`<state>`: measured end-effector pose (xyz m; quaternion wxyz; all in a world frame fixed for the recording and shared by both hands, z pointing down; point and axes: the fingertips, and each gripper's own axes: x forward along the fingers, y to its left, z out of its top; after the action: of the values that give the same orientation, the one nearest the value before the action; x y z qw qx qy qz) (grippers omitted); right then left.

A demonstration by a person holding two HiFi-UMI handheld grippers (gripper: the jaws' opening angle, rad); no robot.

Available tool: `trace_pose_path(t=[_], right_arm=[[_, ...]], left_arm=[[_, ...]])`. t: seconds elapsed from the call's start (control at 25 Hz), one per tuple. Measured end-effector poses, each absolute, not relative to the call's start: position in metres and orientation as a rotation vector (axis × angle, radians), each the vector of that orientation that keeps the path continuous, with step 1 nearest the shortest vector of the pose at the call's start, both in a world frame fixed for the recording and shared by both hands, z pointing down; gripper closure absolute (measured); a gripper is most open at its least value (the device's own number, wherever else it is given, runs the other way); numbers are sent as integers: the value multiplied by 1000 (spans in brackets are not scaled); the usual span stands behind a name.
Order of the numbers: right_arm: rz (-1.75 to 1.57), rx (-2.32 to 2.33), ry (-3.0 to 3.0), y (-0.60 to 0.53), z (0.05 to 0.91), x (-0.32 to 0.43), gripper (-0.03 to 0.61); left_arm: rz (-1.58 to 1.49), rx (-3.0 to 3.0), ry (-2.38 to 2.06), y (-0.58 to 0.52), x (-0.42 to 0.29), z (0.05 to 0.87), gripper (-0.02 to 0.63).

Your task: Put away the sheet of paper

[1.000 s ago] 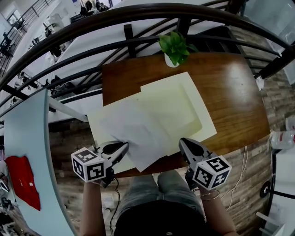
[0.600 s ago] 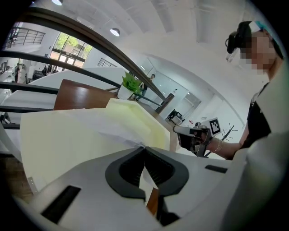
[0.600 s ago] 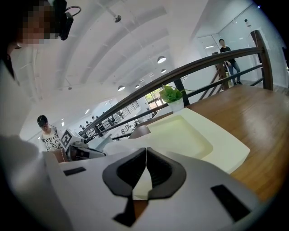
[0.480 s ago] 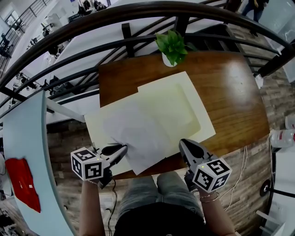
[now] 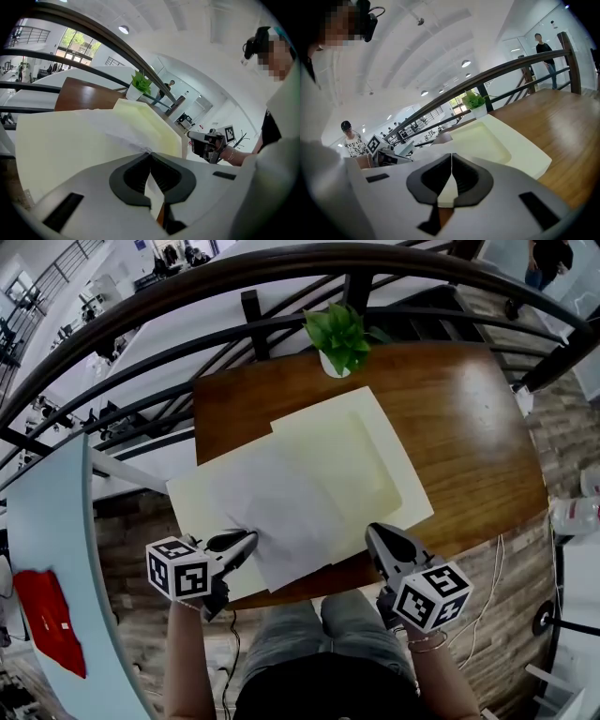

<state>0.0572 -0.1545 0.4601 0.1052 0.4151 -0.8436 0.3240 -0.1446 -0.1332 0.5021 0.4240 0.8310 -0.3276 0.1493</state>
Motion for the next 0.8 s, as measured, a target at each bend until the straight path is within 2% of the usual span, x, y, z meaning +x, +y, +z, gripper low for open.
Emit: trace_pose_path(t=[0.8], right_arm=[[973,1187,-2482,-176,462,75,551]], left_arm=[[258,2007,-820,-167,-106,507,595]])
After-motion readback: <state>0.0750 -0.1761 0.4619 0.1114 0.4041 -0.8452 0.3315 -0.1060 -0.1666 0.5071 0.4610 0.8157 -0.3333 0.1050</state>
